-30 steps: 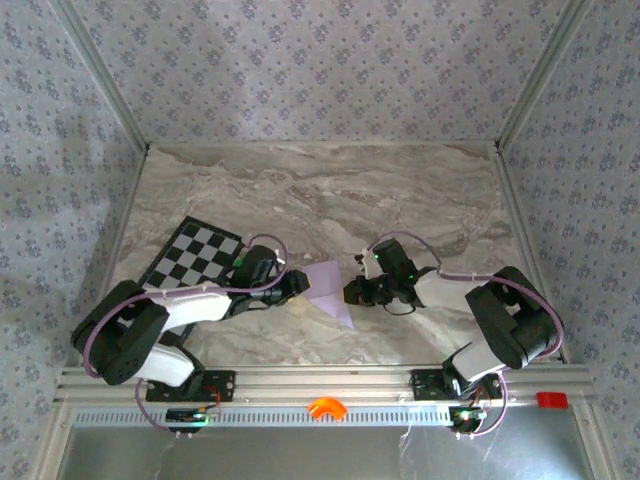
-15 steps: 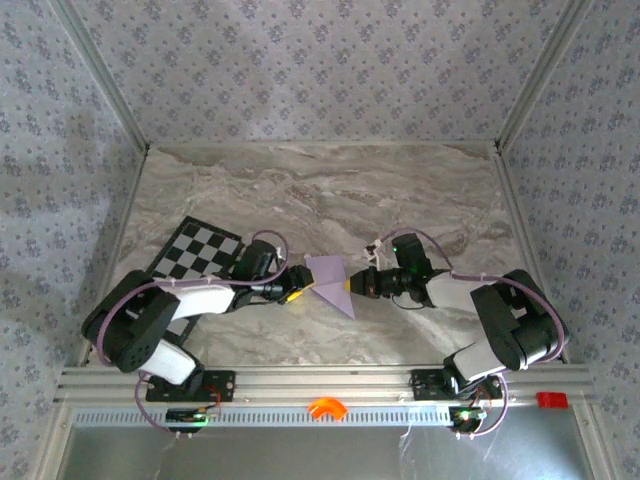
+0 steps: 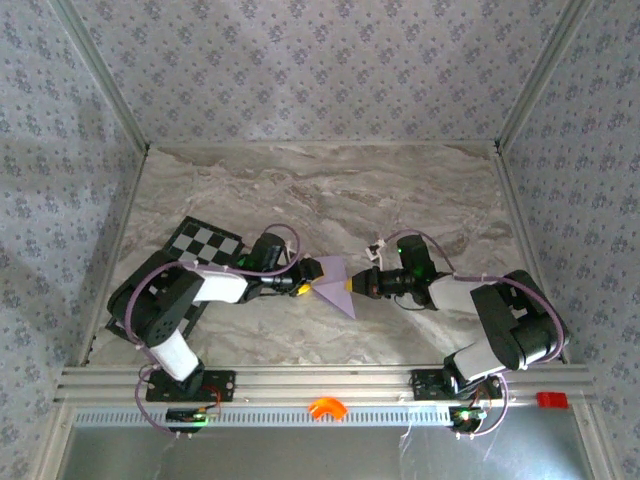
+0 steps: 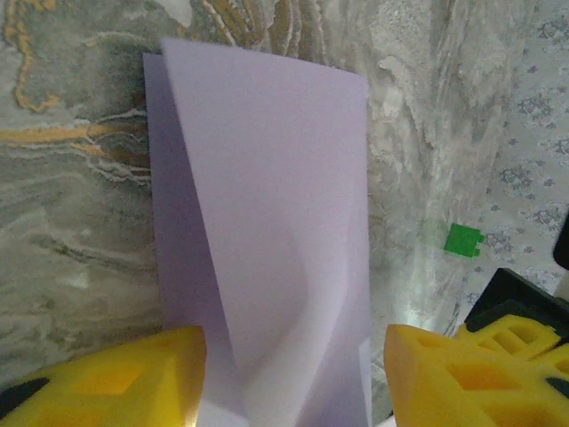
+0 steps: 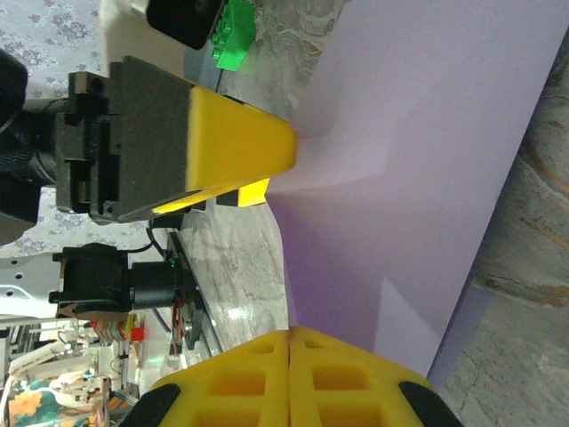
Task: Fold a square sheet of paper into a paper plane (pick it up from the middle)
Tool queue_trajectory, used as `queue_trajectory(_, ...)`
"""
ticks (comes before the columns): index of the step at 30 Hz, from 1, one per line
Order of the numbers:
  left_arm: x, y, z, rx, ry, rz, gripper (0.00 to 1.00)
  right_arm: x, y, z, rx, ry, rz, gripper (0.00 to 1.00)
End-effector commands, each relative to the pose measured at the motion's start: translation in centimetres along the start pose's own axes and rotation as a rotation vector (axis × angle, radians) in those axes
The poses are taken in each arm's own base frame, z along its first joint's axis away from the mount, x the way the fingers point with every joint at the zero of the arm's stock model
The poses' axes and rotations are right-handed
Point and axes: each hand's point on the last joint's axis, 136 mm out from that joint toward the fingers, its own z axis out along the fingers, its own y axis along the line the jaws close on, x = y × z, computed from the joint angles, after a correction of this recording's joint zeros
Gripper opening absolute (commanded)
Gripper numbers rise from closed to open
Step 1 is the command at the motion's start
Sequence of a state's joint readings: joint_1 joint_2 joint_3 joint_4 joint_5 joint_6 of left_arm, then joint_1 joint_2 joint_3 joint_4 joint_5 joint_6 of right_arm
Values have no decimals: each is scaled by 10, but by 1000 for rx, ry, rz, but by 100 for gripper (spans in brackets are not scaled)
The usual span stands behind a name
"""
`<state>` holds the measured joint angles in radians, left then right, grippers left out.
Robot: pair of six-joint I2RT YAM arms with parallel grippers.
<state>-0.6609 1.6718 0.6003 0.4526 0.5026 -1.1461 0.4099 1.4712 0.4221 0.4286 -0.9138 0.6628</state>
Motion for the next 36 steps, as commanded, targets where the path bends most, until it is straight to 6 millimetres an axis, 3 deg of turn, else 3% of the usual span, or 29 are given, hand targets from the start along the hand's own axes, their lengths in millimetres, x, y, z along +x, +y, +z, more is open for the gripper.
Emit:
queue_trajectory(1, -8, -21, 3, 65, 1, 22, 53, 2, 6, -3, -40, 3, -2, 8)
queue_trajectory(14, -10, -21, 8, 78, -3, 14, 42, 5, 3, -2, -68, 16, 15, 8)
queue_trajectory(24, -12, -18, 7, 72, -14, 11, 28, 10, -14, -3, -3, 19, 34, 8)
queue_trajectory(36, -12, -20, 8, 86, -10, 17, 19, 15, -27, -4, 61, 35, 31, 10)
